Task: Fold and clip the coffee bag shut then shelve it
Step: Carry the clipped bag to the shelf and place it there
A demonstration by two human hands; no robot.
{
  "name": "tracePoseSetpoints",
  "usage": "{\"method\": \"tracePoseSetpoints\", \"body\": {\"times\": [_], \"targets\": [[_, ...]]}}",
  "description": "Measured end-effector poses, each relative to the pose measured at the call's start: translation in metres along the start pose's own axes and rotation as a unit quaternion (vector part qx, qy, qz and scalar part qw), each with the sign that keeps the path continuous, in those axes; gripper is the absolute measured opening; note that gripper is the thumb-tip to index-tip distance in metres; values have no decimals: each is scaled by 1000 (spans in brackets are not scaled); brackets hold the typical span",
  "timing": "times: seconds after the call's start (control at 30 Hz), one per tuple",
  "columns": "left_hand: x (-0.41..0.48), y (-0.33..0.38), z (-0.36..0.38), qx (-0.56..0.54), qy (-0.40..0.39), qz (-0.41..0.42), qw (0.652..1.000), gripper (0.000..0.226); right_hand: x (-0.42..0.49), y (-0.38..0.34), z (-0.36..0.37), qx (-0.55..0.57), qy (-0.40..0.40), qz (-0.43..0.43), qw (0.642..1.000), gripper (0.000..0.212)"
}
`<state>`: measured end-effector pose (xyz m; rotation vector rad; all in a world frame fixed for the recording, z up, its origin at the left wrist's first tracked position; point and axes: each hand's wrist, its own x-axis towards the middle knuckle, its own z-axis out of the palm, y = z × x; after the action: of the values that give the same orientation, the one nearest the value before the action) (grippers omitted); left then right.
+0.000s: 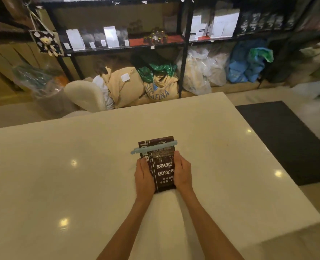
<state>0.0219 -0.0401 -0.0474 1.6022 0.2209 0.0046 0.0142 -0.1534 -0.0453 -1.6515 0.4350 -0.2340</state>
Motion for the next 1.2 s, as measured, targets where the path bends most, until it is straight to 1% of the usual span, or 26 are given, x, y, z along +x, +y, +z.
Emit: {"method": "tracePoseSetpoints", "body": {"times": [0.13,0.27,0.37,0.4,0.5,0.6,0.67,0.73,0.8,0.87,0.9,0.97,1.03,1.1,1.2], "targets": [[-9,6,-7,12,-27,-20,999,40,-14,-5,2,-4,22,16,1000,40],[-19,17,-8,10,-51,-24,998,40,-34,-8,-2,16,21,38,999,39],[-43,17,2,-2,-71,-54,996,39,-62,-6,-25,22,32,57,998,38],[-53,15,8,2,-86,-58,995,40,-72,-4,-37,17,37,60,997,35],[-84,13,42,27,-175,-64,982,43,-101,2,-90,-2,75,78,994,29],[-122,20,95,31,-288,-75,954,44,-130,-1,-155,-17,150,110,982,28],[-151,28,134,26,-363,-83,928,43,-149,-7,-198,-17,246,124,961,31],[-179,33,172,18,-447,-97,889,42,-168,-11,-238,-5,349,123,929,30],[-206,35,208,27,-530,-95,842,43,-183,-10,-274,13,427,118,896,28],[-232,35,240,44,-603,-95,791,44,-195,-7,-311,28,483,114,868,28],[-244,35,255,54,-628,-91,771,44,-200,-4,-329,34,508,112,854,30],[-270,35,287,70,-663,-68,742,43,-207,3,-369,41,551,108,827,32],[-290,37,317,78,-680,-53,727,48,-206,9,-406,42,574,104,811,32],[-308,41,354,73,-673,-39,735,52,-198,11,-445,50,579,94,809,33],[-326,58,412,63,-660,-26,748,42,-177,7,-505,45,570,81,817,37]]}}
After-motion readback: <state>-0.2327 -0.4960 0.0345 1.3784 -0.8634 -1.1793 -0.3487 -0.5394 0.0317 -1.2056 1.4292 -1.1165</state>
